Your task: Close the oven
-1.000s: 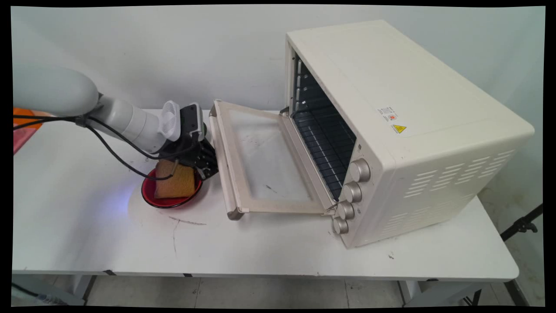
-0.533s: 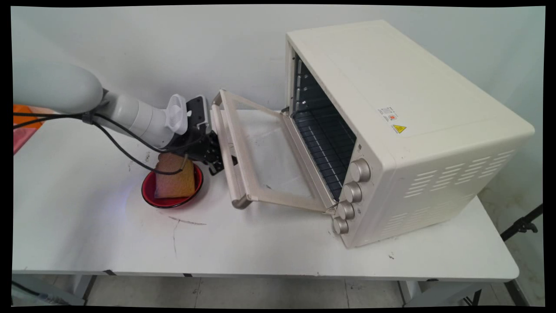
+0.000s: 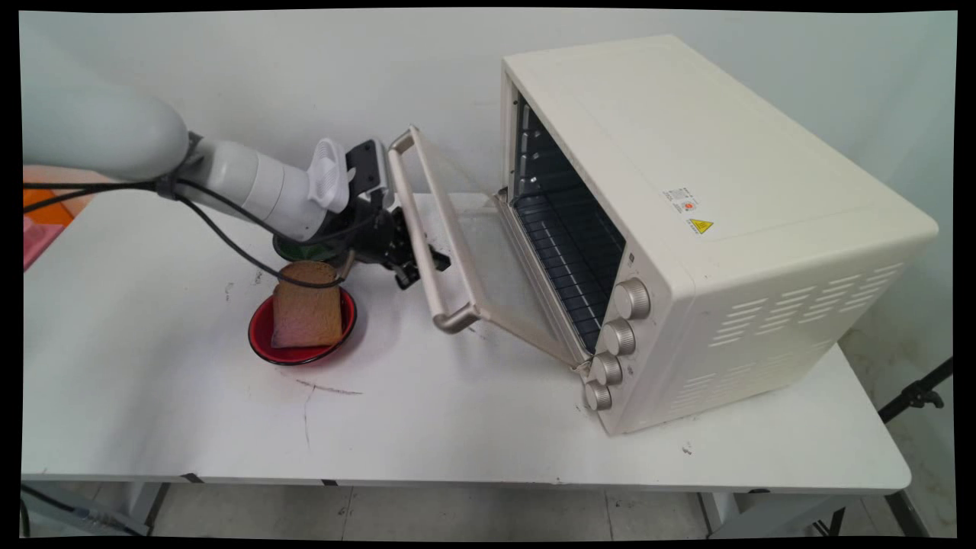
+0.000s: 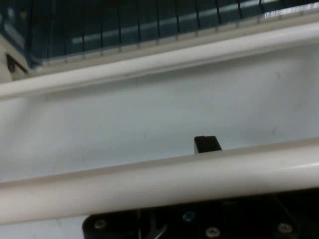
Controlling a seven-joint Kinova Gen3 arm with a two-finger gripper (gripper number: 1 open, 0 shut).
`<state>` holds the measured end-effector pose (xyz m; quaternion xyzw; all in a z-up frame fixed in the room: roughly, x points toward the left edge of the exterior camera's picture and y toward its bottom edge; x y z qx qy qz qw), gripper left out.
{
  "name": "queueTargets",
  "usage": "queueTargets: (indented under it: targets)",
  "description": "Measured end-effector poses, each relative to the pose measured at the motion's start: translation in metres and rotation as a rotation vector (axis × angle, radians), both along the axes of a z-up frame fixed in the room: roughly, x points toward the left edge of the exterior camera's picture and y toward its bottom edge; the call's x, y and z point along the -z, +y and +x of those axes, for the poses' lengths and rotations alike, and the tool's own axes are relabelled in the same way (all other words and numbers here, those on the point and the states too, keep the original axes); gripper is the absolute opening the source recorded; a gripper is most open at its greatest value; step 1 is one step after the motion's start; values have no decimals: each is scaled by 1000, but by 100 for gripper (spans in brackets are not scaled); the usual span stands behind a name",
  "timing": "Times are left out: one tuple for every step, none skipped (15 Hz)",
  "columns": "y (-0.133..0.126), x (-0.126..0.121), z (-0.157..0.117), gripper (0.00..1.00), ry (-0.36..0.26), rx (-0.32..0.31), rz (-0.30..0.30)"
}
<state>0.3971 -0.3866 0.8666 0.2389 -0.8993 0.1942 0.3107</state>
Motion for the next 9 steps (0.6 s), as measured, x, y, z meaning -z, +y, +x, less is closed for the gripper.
queueTargets:
  targets:
    - [-1,-5,-5,0,9,2,-8]
    - [-3,-10,-9,0,18,4,-16]
    - [-4,-16,-13,0,28,5,-23]
    - [-5,-21,-17,0,36,6,-30]
    - [-6,-26,-21,0,43,7,-37]
    - [-8,-32,-24,0,51,6,-43]
    - [-8,-36,-27,0,58,6,-47]
    - [-9,-40,-28,0,62,5,-50]
    - [-10,-45,-30,0,70,1,-55]
